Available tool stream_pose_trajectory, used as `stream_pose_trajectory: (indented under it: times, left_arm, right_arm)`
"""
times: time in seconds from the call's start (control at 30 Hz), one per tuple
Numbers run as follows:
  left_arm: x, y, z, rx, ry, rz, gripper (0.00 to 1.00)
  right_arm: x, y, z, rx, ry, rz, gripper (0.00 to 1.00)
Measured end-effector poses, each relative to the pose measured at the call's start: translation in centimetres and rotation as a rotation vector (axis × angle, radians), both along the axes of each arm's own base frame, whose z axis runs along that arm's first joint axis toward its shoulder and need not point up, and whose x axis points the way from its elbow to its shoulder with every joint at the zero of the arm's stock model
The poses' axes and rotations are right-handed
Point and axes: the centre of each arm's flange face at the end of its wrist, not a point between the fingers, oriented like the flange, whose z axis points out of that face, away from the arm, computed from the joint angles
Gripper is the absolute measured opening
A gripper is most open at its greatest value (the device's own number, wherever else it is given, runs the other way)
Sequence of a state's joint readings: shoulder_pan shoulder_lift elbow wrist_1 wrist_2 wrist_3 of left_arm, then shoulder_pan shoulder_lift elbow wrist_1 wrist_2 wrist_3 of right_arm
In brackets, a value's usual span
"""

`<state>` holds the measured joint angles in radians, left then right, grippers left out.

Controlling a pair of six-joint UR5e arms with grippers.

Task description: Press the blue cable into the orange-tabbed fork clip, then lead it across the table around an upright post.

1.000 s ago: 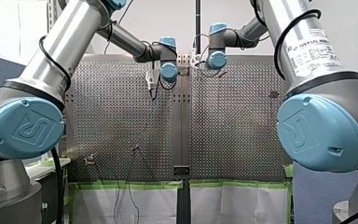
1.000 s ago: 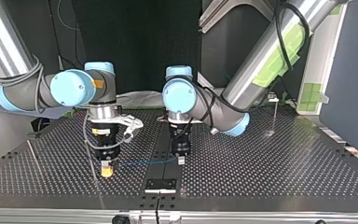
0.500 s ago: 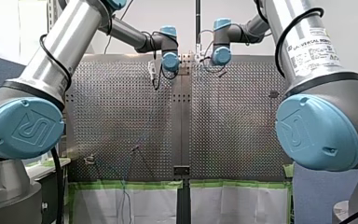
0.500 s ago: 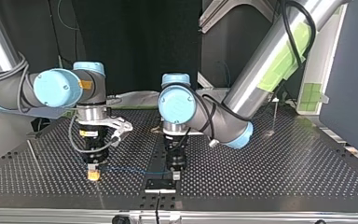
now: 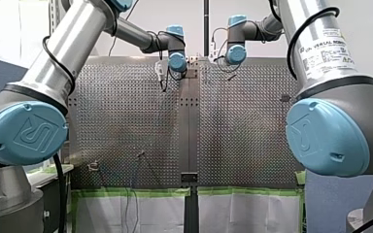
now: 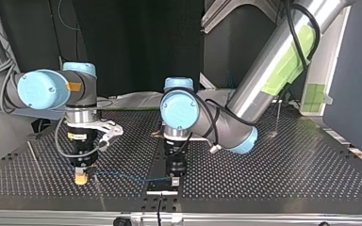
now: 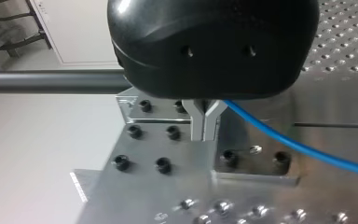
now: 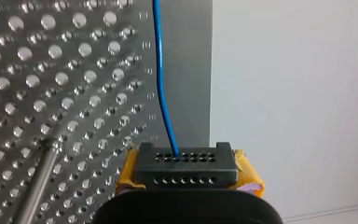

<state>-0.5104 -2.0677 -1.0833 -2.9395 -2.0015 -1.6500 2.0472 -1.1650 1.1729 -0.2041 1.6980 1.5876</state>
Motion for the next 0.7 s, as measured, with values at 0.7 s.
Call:
stream_pose_trajectory:
  times: [0.7]
  left_arm:
    - [0.7,-2.6,1.3,-0.054,-0.004,-0.051,0.00]
  right_arm:
    - [-3.5,-2.2,0.3,0.009,-0.003,-0.058,0.00]
